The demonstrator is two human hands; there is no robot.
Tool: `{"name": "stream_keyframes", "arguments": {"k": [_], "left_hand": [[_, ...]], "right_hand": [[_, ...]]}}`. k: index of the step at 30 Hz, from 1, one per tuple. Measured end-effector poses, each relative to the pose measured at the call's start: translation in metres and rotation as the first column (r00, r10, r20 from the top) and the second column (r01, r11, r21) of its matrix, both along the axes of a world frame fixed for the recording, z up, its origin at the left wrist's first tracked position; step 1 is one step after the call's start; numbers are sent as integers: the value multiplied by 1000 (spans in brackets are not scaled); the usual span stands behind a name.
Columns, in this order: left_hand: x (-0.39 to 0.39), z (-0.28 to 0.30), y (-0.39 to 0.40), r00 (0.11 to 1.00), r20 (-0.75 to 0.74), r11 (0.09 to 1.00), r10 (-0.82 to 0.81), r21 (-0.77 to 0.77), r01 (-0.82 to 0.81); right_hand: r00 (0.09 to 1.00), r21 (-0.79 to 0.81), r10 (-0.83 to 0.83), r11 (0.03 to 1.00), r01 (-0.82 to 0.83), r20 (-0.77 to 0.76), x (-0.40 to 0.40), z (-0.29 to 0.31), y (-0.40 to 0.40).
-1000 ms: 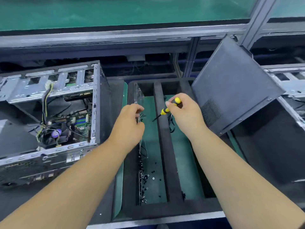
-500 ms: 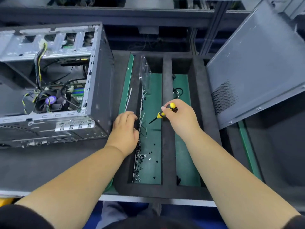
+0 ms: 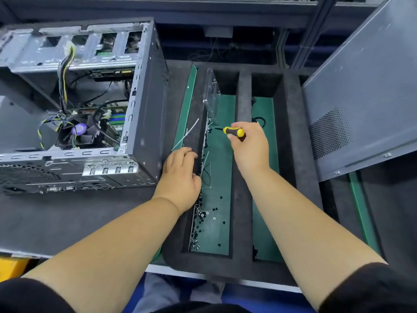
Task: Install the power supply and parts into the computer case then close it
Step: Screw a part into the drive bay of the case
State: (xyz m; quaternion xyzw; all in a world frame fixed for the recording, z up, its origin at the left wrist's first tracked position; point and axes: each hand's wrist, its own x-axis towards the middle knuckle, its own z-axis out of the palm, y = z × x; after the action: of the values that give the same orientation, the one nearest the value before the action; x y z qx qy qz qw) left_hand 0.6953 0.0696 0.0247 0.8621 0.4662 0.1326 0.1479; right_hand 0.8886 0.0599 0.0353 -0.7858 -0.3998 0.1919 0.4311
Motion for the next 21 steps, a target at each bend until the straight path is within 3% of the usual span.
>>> {"name": "stream_keyframes", "arguments": {"k": [10, 21], "left_hand": [[0, -3, 3, 999, 22, 999, -28, 27, 28], [1, -6, 4, 999, 31, 999, -29, 26, 28]], "right_hand": [[937, -181, 171, 976, -119, 305, -2, -7, 52], [952, -102, 118, 991, -92, 283, -3, -7, 48]]}}
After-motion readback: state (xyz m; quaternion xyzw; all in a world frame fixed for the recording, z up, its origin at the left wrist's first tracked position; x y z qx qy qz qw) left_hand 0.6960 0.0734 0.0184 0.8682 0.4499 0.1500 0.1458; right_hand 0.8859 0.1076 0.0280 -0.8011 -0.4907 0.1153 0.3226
